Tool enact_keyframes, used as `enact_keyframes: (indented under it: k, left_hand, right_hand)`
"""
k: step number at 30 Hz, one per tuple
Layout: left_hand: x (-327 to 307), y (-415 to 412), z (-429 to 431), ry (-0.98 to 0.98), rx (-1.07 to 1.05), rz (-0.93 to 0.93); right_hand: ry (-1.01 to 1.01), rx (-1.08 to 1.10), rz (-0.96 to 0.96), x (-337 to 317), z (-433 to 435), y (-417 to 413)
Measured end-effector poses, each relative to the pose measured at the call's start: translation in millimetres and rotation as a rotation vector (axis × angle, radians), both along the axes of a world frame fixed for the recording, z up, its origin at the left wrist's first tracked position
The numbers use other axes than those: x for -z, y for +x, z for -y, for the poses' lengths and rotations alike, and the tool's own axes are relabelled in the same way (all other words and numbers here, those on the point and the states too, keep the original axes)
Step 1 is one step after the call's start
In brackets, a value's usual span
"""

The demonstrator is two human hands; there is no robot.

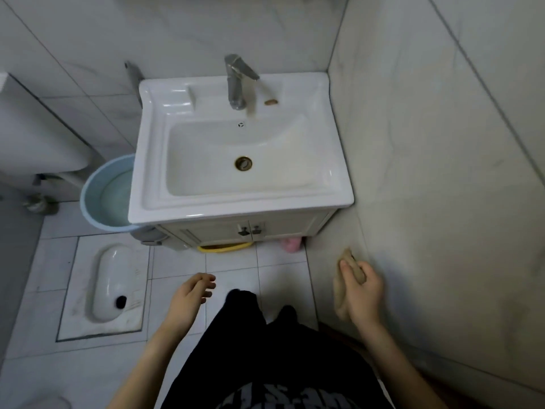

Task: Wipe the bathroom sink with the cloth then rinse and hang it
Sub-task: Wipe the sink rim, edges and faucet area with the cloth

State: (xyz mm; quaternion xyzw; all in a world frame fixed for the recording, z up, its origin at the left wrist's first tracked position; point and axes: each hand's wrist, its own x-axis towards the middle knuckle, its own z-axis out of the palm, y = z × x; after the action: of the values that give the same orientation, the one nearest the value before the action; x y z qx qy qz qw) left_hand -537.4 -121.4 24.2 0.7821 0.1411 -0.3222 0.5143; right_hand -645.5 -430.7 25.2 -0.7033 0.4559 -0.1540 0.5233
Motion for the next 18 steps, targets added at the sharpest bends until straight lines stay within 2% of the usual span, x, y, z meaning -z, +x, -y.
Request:
enact_keyframes:
  k: [7, 13, 18]
  left_hand:
    - [-14.5, 49.7, 42.1, -0.038, -0.016, 0.11]
    - [0.3, 90.4, 78.8, -0.089, 0.007, 0.038]
    - [-4.0, 158.9, 104.8, -0.123, 0.072, 0.058]
  right_hand:
    - [0.011, -0.068, 0.046, -11.7, 29.2, 64.6]
    - [0.013, -0.097, 0.075, -15.6, 41.5, 133.7]
    - [-0.001, -0.103, 0.06, -8.7, 46.6, 204.2]
